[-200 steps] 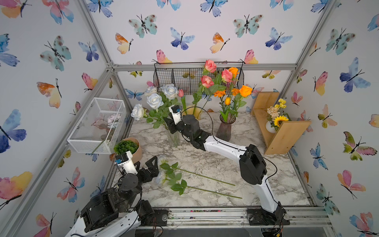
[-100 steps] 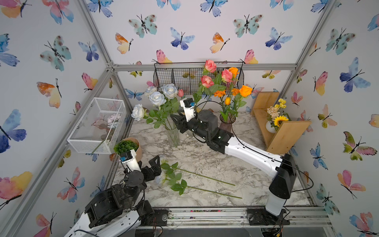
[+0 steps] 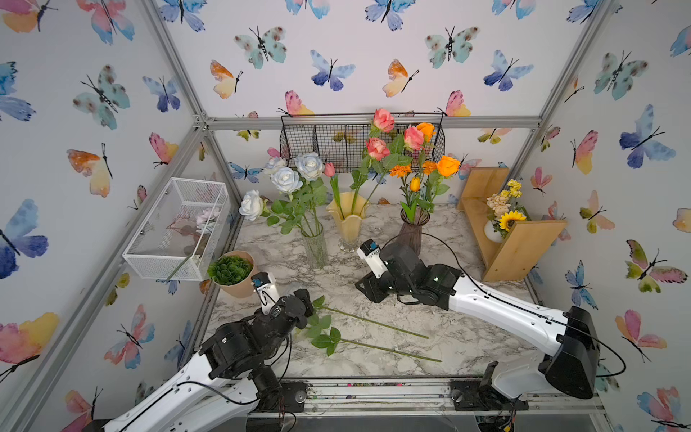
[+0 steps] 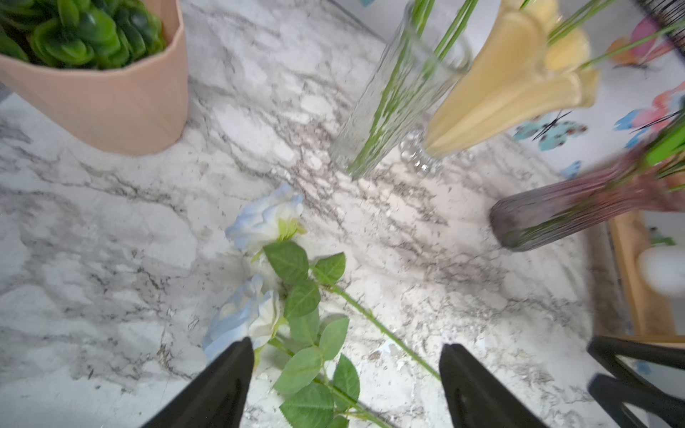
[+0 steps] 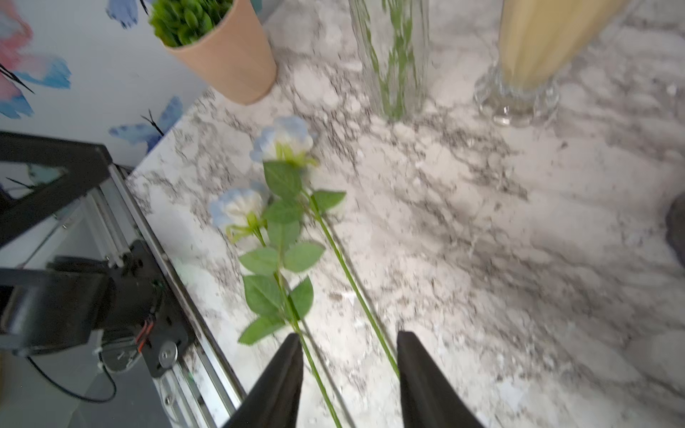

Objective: Arrange the flowers in different vases according to their colors
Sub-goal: Pick up the flower at the center of the board.

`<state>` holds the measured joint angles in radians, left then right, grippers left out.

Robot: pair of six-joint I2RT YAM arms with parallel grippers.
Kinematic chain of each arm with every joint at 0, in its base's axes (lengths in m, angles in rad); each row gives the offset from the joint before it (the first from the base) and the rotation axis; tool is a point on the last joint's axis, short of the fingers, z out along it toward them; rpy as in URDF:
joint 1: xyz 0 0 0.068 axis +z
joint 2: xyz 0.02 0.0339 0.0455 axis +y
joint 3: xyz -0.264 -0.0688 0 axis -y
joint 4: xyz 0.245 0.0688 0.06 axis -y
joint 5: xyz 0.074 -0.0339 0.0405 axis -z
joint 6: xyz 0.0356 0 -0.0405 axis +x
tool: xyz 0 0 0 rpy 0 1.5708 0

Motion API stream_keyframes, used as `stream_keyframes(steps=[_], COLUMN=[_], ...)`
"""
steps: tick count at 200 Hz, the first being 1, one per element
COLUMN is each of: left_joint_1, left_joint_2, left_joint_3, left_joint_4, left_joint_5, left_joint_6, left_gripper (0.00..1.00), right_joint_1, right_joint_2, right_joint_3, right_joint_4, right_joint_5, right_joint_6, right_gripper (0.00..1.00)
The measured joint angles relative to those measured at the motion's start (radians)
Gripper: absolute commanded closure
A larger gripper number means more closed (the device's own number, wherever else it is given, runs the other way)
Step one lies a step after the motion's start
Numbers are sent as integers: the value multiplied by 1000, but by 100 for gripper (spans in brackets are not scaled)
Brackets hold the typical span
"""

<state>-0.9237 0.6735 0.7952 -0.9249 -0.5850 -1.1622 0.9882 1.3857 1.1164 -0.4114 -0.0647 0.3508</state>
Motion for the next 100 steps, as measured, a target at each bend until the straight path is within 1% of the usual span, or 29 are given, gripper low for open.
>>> stream_keyframes(steps=[18,30,56,76,93,100], left_joint_1=[0,0,0,0,0,0], left_joint_2=[47,72,101,140,223,262], left_joint_3=[-20,-37,-100,-152,-162,-158], left_joint_4=[5,18,73,143,188,203], left_joint_5=[54,84,132,158,174,178], left_joint_6=[-142,-239,-447,-554,-618,-639], left_gripper=[25,28,31,32,33,33], right_joint_1=[0,0,0,0,0,0], right_joint_2=[-98,-148,-181,-187,-220,-245], right_joint_3=[-105,-147,-182,-211,-269,-306], right_joint_4=[27,51,93,117,154,179], right_joint_5=[23,36,52,60,76,84], right_joint_6=[36,55,79,91,104,111], right_gripper=[54,54,54,53,50,47])
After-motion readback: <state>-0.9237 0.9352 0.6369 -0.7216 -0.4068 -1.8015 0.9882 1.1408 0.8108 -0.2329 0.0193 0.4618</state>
